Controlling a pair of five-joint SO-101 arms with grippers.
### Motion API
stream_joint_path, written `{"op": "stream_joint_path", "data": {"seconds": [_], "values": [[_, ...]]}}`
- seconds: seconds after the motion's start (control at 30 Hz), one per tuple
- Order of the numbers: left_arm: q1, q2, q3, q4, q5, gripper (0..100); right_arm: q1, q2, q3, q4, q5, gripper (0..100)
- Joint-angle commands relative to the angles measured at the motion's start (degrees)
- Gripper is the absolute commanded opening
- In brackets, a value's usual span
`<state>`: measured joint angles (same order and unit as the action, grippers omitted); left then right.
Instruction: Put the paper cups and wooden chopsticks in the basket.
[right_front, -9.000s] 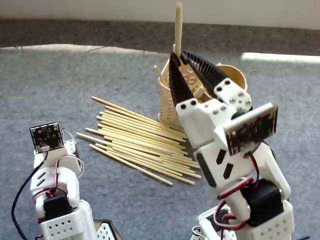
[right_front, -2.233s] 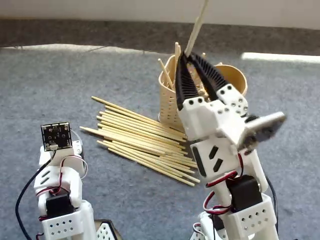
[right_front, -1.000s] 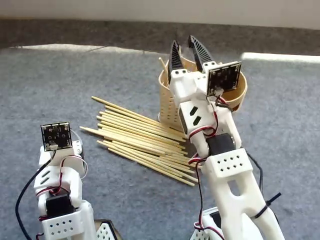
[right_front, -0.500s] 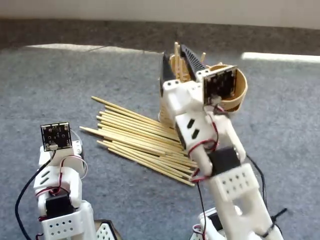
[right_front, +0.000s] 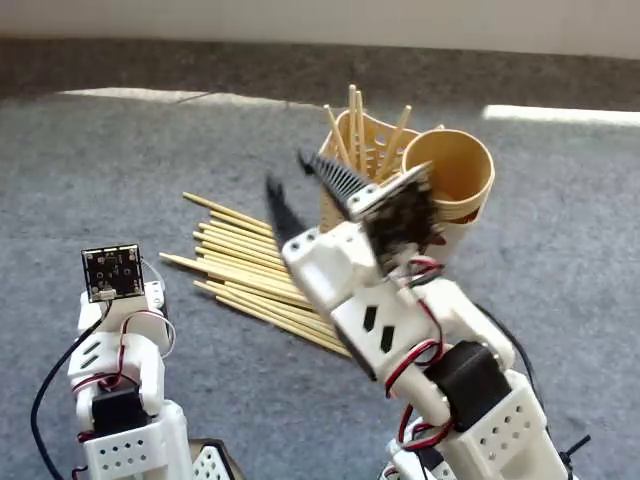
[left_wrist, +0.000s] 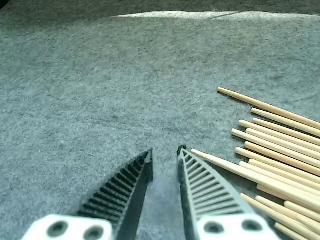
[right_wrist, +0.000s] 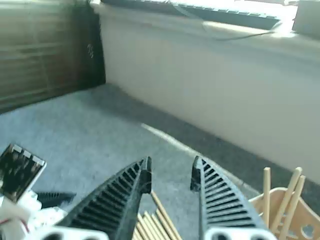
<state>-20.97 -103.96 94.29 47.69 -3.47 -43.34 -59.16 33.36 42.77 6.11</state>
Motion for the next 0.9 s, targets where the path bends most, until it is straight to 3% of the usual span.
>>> {"op": "stream_joint_path", "data": {"seconds": [0.0,0.3,0.6,0.87], "values": [[0.92,-0.13,-0.66,-1.05,-0.53,9,-2.59,1.10,5.85,3.38,2.37,14.2],[0.92,-0.13,-0.66,-1.05,-0.53,9,-4.00,18.59,18.33,3.21,2.46,14.2],[0.92,-0.13,-0.66,-1.05,-0.62,9,-7.34,43.21,10.42,3.74,10.55,14.1],[1.19,-0.13,-0.66,-1.05,-0.62,9,-4.70,47.78,7.34,3.65,10.73,14.1]]}}
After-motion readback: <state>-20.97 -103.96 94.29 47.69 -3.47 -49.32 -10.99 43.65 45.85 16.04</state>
